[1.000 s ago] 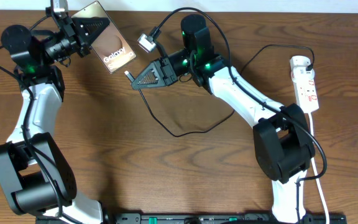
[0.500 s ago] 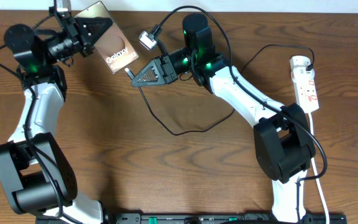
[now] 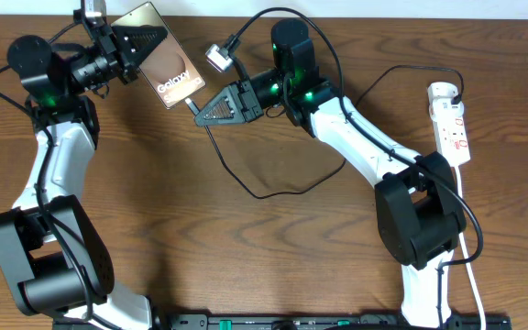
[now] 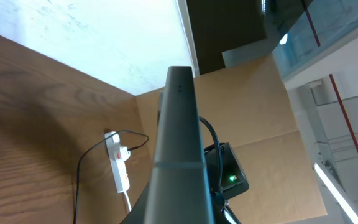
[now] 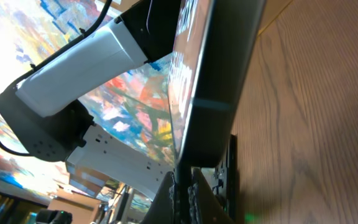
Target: Plug charger to phone and switch on socket
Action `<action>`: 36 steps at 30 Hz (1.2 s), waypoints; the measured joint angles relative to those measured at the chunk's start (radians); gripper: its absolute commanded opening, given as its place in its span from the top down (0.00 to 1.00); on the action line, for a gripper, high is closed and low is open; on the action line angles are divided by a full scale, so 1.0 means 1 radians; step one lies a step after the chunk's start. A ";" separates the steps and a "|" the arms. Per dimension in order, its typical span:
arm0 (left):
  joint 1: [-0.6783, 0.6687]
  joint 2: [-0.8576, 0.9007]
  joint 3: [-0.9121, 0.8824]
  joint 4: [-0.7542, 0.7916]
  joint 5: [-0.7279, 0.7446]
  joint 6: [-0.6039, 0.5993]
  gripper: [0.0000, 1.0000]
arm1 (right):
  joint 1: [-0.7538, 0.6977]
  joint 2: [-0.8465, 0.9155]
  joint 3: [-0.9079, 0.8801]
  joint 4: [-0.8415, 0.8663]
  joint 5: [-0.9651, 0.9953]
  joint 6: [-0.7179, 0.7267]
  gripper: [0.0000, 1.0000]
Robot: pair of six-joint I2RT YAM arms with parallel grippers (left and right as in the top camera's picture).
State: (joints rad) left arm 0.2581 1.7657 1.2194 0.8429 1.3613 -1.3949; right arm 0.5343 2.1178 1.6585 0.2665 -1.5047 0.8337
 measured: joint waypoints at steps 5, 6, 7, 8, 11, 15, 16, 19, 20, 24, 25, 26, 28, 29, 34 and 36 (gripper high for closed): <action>0.000 0.000 0.000 0.000 0.002 0.000 0.93 | -0.009 0.000 0.000 0.000 -0.003 0.000 0.99; 0.000 0.000 0.000 0.000 0.002 0.000 0.93 | -0.011 0.000 0.000 0.000 -0.003 0.000 0.99; 0.000 0.000 0.000 0.000 0.002 0.000 0.93 | -0.012 0.000 0.000 0.000 -0.003 0.000 0.99; 0.000 0.000 0.000 0.000 0.002 0.000 0.93 | -0.013 0.000 0.000 0.000 -0.003 0.000 0.99; 0.000 0.000 0.000 0.000 0.002 0.000 0.92 | -0.014 0.000 0.000 0.000 -0.003 0.000 0.99; 0.000 0.000 0.000 0.000 0.001 0.000 0.93 | -0.014 0.000 0.000 0.000 -0.001 0.001 0.99; 0.000 0.000 0.000 0.000 0.001 0.000 0.93 | -0.014 0.000 0.000 0.001 0.000 0.002 0.99; 0.000 0.000 0.000 0.000 -0.003 0.000 0.93 | -0.014 0.000 0.000 0.001 0.005 0.005 0.99; -0.002 0.000 0.000 0.000 -0.005 0.000 0.93 | -0.014 0.000 0.000 0.001 0.007 0.007 0.99; -0.014 0.000 0.000 0.000 -0.024 0.001 0.93 | -0.014 0.000 0.000 0.002 0.013 0.021 0.99; -0.018 0.000 0.000 0.000 -0.029 0.001 0.93 | -0.015 0.000 0.000 0.003 0.013 0.023 0.99; -0.021 0.000 0.000 0.000 -0.035 0.001 0.93 | -0.016 0.000 0.000 0.004 0.012 0.026 0.99; -0.025 0.000 0.000 0.000 -0.044 0.001 0.93 | -0.019 0.000 0.000 0.005 0.012 0.029 0.99; -0.026 0.000 0.000 0.000 -0.046 0.001 0.93 | -0.020 0.000 0.000 0.005 0.013 0.030 0.99; -0.027 0.000 0.000 0.000 -0.051 0.008 0.93 | -0.020 0.000 0.000 0.011 0.013 0.037 0.99; -0.027 0.000 0.000 0.000 -0.047 0.015 0.93 | -0.020 0.000 0.000 0.019 0.012 0.046 0.99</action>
State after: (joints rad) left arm 0.2306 1.7657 1.2194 0.8429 1.3140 -1.3800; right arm 0.5144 2.1178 1.6585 0.2859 -1.4929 0.8799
